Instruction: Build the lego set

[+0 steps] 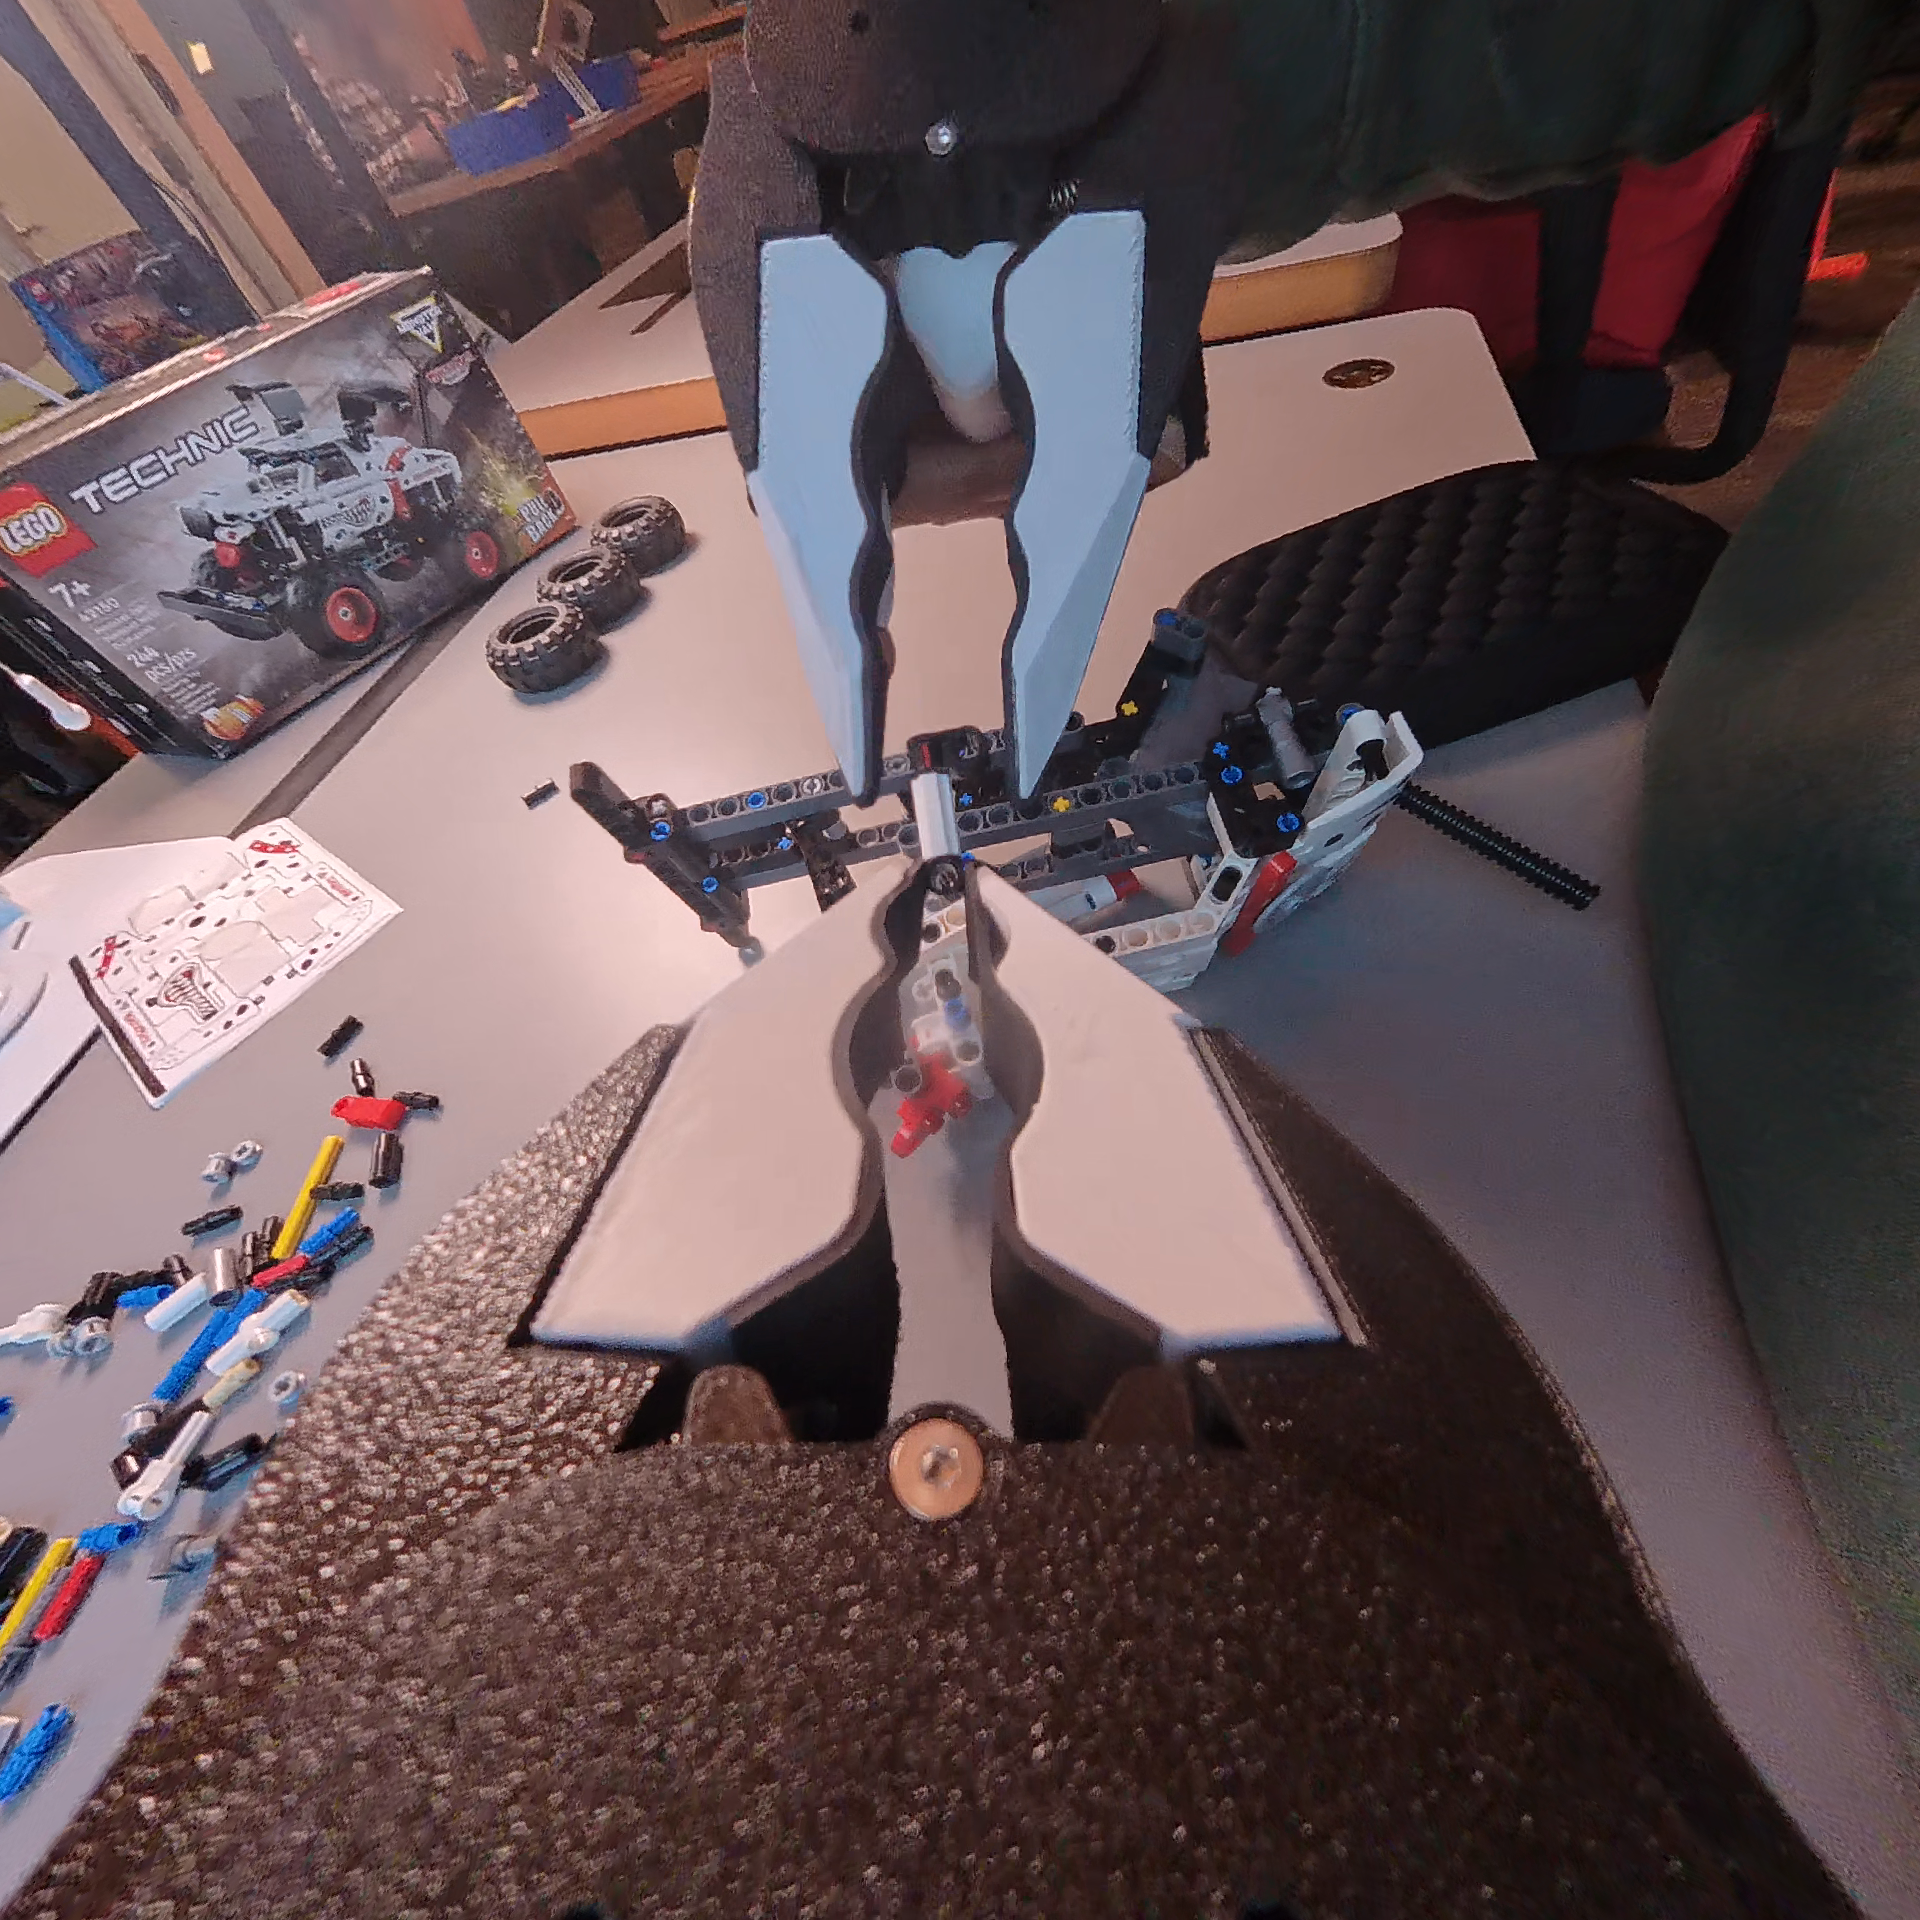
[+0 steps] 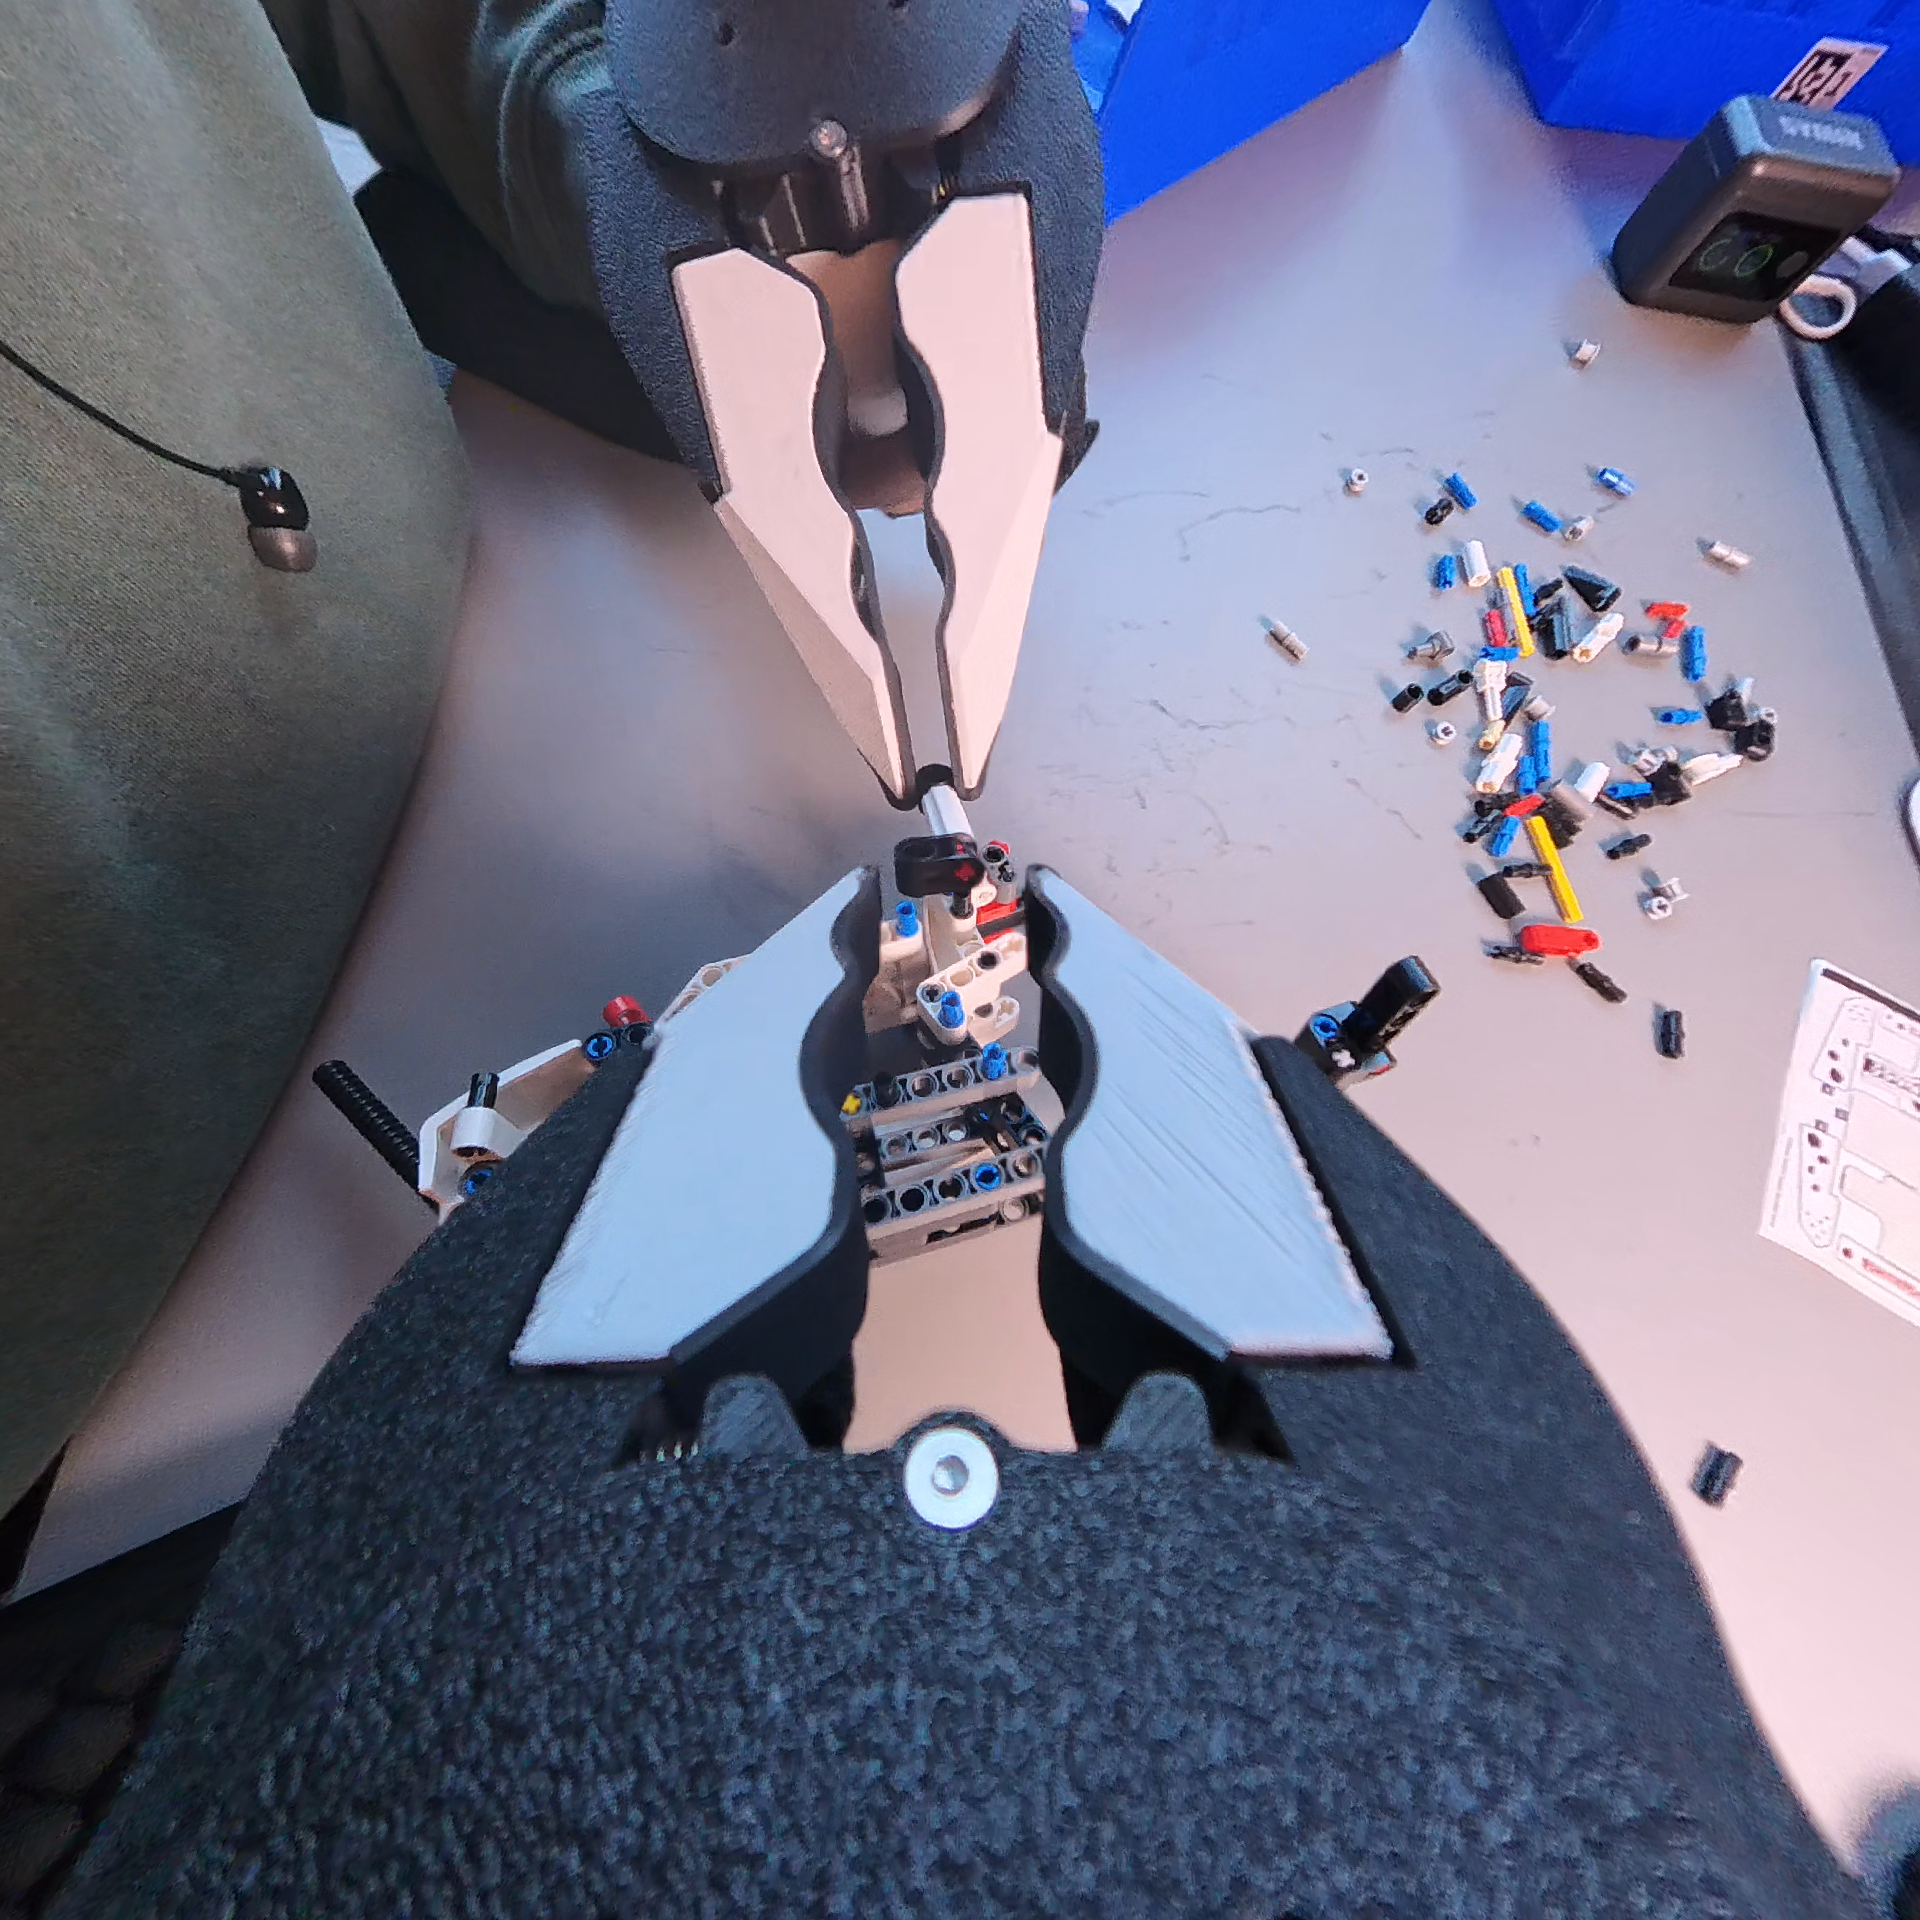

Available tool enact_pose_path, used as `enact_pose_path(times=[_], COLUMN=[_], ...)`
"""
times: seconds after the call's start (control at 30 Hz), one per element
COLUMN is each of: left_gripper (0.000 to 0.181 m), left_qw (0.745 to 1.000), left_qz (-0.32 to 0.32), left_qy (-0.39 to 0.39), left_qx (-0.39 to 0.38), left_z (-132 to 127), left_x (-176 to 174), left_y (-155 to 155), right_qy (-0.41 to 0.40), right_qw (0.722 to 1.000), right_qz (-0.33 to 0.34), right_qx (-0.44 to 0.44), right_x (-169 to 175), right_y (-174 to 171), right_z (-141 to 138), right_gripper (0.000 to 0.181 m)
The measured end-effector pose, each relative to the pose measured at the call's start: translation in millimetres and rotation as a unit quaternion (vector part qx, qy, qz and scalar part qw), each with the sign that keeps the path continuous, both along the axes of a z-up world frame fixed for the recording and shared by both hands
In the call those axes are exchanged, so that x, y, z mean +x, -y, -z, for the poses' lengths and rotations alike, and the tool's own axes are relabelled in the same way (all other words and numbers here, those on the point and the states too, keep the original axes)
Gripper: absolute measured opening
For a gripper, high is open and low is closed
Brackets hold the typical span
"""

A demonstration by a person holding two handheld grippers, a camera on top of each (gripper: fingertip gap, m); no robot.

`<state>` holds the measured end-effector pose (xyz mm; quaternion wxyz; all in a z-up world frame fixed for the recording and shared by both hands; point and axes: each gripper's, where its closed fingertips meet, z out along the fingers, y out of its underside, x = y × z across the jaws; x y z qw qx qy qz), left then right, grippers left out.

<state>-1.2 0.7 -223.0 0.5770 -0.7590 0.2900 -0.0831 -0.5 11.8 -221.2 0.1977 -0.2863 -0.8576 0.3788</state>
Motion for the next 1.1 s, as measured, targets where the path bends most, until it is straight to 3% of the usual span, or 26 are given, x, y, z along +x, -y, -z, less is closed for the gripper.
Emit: enact_pose_path(times=[0.37,0.5,0.6,0.77,1.1], left_gripper=[0.007,0.007,0.007,0.007,0.013], left_qw=[0.999,1.0,0.999,0.999,0.995], left_qz=[-0.012,-0.018,-0.021,-0.022,0.027], left_qy=[-0.027,-0.021,-0.033,-0.04,0.056], left_qx=[0.014,0.014,0.016,0.008,-0.08], left_z=[2.0,1.7,3.9,9.7,25.7], left_x=[-1.6,-5.3,-6.1,-5.9,8.9], left_y=[-5.9,-7.8,-7.7,-9.8,-4.1], right_qy=[0.007,0.015,0.035,0.04,0.064], right_qw=[1.0,0.999,0.999,0.998,0.985], right_qz=[-0.007,-0.004,-0.005,-0.02,-0.099], right_qx=[0.01,0.03,0.035,0.047,0.122], right_x=[-1.4,-4.5,-4.5,-4.1,5.8], right_y=[-1.1,-5.3,-5.4,-5.2,-7.5], right_z=[3.0,5.3,9.8,14.8,27.3], right_gripper=[0.015,0.017,0.028,0.015,0.015])
